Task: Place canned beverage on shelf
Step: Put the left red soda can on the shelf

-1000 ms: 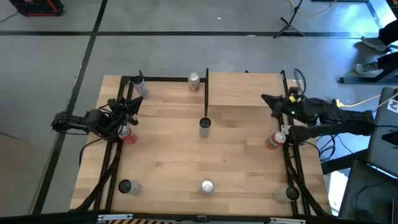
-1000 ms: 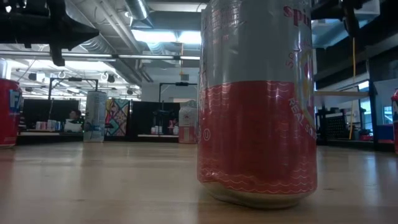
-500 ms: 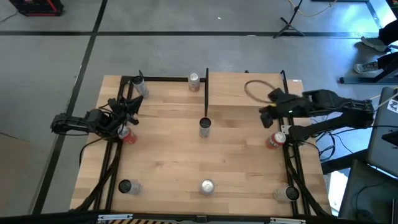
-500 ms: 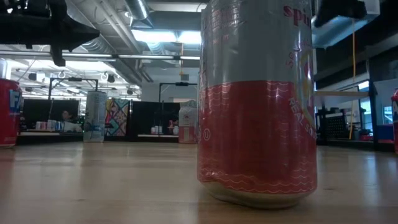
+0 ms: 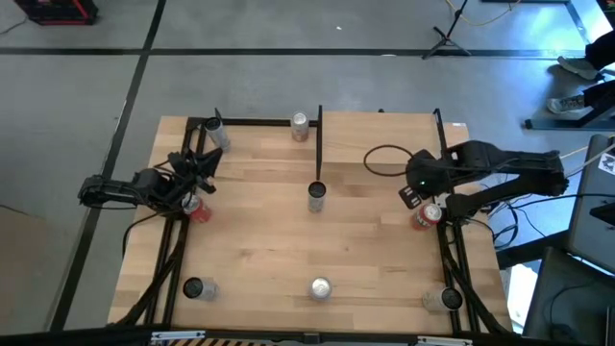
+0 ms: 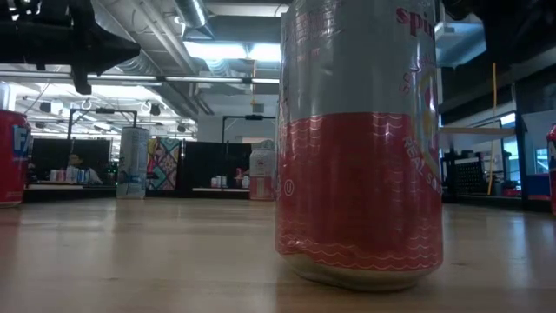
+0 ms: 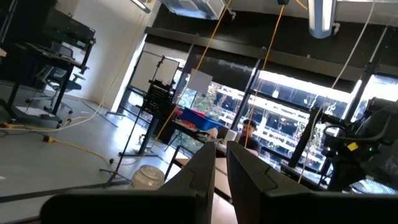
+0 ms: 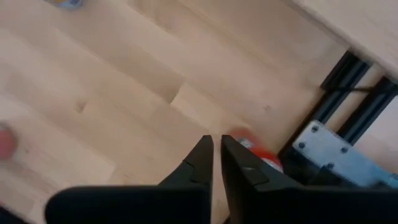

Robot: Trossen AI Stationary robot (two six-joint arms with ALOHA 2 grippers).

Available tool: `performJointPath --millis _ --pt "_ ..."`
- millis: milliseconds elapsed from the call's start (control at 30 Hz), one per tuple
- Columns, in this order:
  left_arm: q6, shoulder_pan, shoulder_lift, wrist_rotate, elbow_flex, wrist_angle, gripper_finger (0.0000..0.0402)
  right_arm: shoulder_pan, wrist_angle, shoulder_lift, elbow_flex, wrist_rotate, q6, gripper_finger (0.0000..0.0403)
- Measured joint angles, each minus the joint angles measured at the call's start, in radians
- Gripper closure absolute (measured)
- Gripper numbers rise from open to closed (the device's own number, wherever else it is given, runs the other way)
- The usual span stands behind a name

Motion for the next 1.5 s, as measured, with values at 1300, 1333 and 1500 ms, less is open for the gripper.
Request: performJointPath --millis 1300,1333,1500 --pt "-0.026 0.0 0.0 0.0 0.0 -0.017 0.0366 0.001 0.002 -0.072 -0.257 -0.163 -0.676 0.0107" --pt "-0.026 0.0 0.0 0.0 0.0 -0.017 0.0366 0.001 0.003 -0.072 -0.267 -0.175 -0.68 0.0107" --pt "-0.026 0.0 0.0 0.0 0.0 -0.018 0.0366 0.001 -0.001 -0.072 -0.346 -0.214 -0.687 0.0107"
